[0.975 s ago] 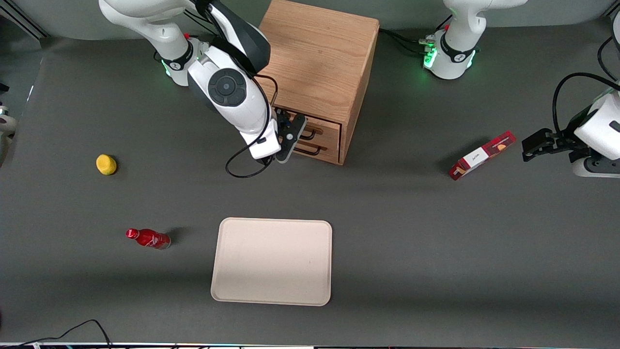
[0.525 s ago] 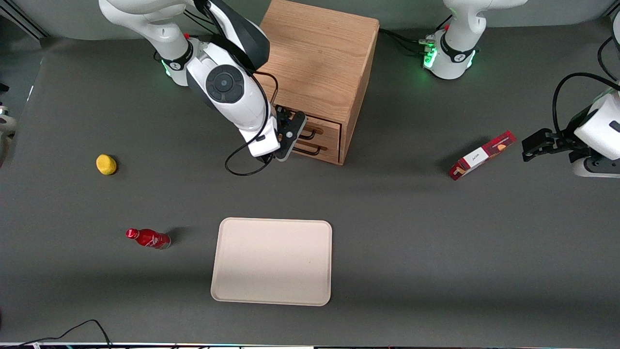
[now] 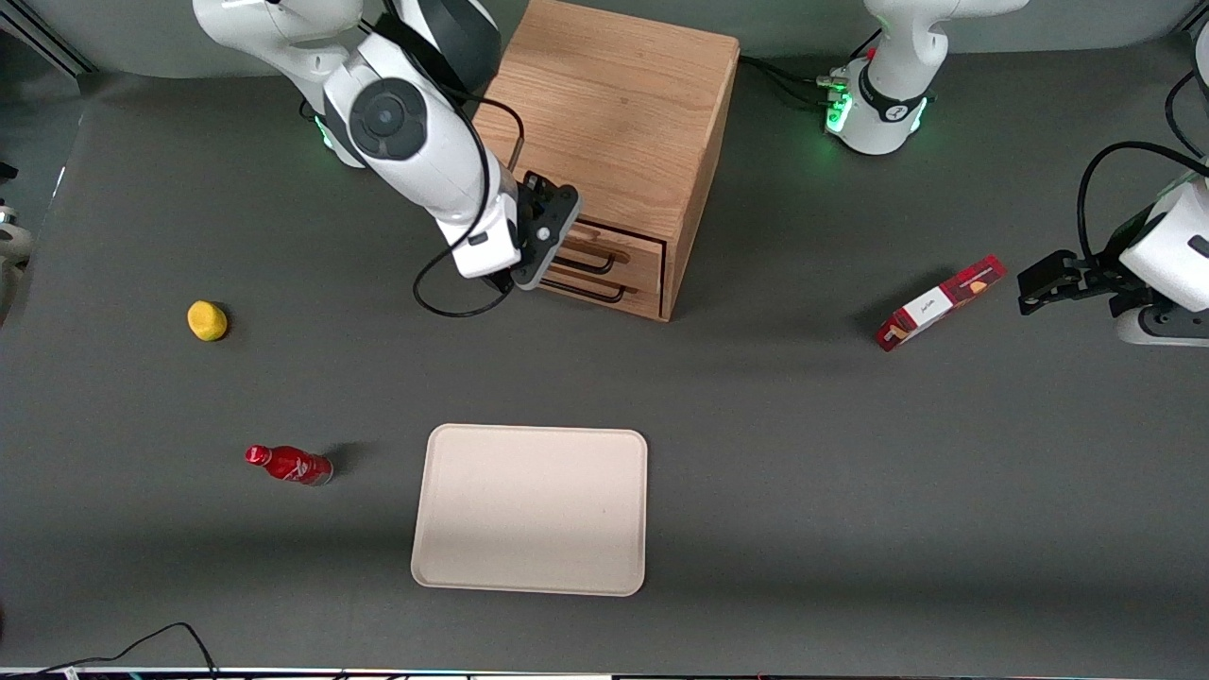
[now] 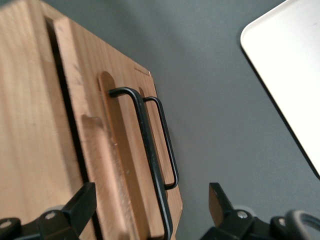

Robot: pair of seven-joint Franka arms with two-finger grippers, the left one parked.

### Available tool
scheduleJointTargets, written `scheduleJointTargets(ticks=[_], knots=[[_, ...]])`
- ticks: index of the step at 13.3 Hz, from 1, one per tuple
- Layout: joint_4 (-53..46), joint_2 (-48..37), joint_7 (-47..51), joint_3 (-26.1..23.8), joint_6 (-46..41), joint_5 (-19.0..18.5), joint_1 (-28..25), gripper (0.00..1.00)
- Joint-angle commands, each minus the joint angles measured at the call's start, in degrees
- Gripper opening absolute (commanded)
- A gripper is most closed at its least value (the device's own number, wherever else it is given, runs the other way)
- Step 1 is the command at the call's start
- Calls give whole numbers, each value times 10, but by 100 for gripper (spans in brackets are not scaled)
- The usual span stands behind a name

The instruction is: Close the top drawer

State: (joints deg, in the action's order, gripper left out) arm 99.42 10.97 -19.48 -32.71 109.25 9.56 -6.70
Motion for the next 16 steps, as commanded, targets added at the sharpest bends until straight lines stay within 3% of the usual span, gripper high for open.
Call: scheduleJointTargets(ticks=[1,5,8,12,15,16], knots=[[0,-55,12,-1,-13,24,35,100],[2,-102,30,19,-13,14,107,100],[5,-137,78,86,-19,8,122,100],[-5,-148,164,169,-105,-75,116,100],[-5,-155,191,195,-141,-104,121,100],[-3,-157,192,201,-141,-133,124,100]])
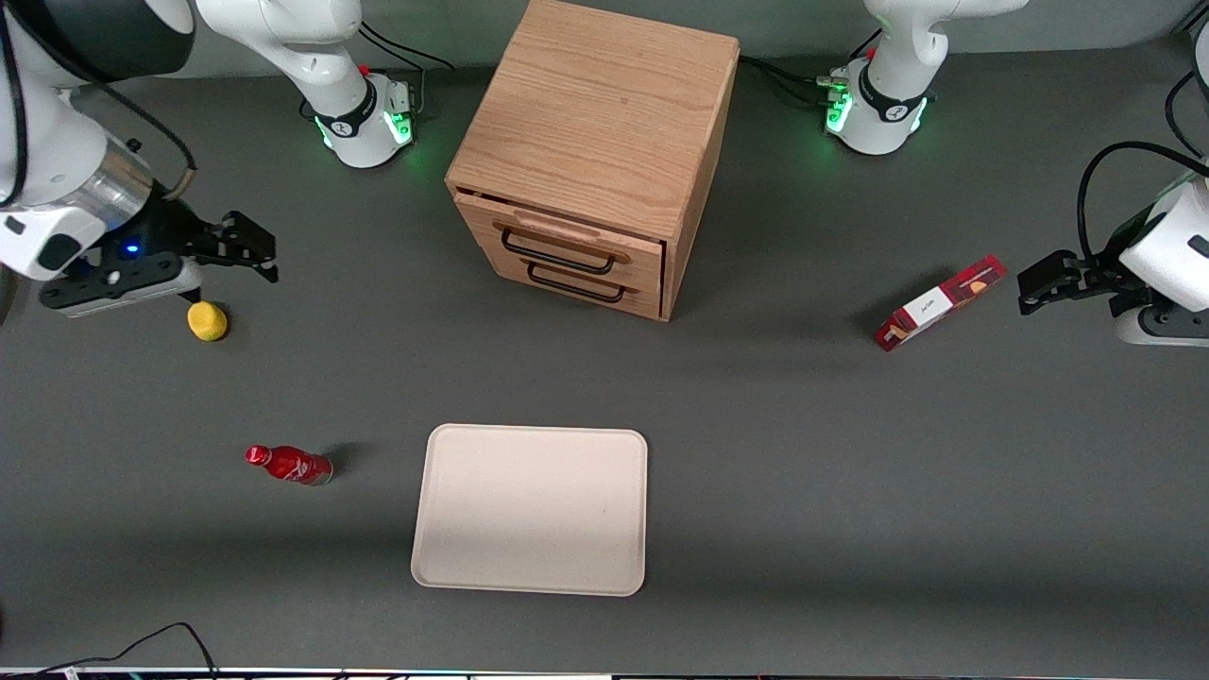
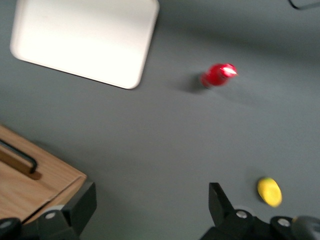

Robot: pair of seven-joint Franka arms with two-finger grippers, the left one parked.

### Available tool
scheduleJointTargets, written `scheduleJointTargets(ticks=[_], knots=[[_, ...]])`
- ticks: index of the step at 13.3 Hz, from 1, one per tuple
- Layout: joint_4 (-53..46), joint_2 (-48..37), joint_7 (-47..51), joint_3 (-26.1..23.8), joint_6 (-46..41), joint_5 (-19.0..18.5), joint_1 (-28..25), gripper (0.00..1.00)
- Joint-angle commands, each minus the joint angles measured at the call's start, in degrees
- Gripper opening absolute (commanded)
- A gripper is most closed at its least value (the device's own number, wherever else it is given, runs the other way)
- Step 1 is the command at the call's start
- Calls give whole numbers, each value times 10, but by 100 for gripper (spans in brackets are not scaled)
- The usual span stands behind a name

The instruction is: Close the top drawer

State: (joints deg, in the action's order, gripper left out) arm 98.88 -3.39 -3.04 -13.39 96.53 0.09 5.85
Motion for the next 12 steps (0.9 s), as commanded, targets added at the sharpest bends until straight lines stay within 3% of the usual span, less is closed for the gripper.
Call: scheduleJointTargets(ticks=[1,9,12], knots=[[4,-15,28,23,-14,-45,5,100],[9,-14,20,35,-7,-36,28,100],[9,-14,18,35,-6,-12,26,100]])
